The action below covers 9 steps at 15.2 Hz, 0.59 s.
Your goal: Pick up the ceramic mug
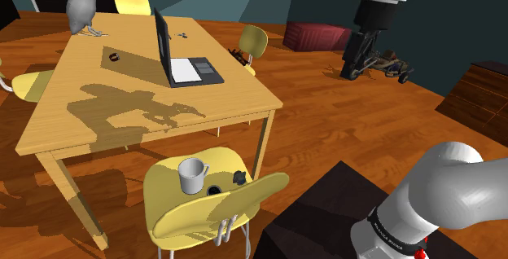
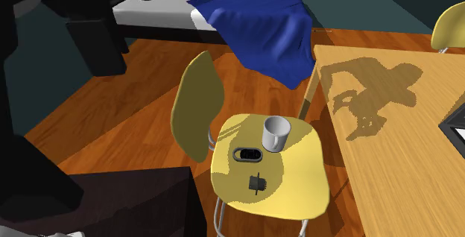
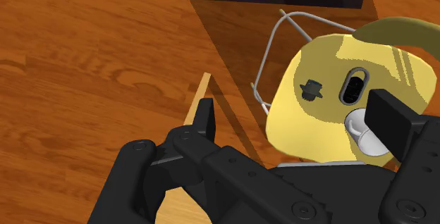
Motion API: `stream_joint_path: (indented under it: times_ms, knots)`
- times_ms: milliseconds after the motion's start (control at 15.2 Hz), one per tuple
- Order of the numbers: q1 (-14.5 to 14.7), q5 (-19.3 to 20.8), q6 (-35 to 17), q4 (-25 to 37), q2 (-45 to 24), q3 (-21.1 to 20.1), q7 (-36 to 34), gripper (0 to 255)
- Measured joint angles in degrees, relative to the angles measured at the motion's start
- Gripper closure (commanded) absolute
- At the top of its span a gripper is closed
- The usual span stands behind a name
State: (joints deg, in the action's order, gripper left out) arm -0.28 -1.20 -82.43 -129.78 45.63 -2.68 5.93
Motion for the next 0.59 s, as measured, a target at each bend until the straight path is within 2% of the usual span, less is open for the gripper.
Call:
stream_joint_path:
  times_ms: [132,594]
  knots:
    - [0.10,-0.21,-0.70,-0.42,-0.29,-0.36,-0.32,0]
    - [1.61,-3.16,-10.43,-4.51,-5.85,-5.98,-5.31,0]
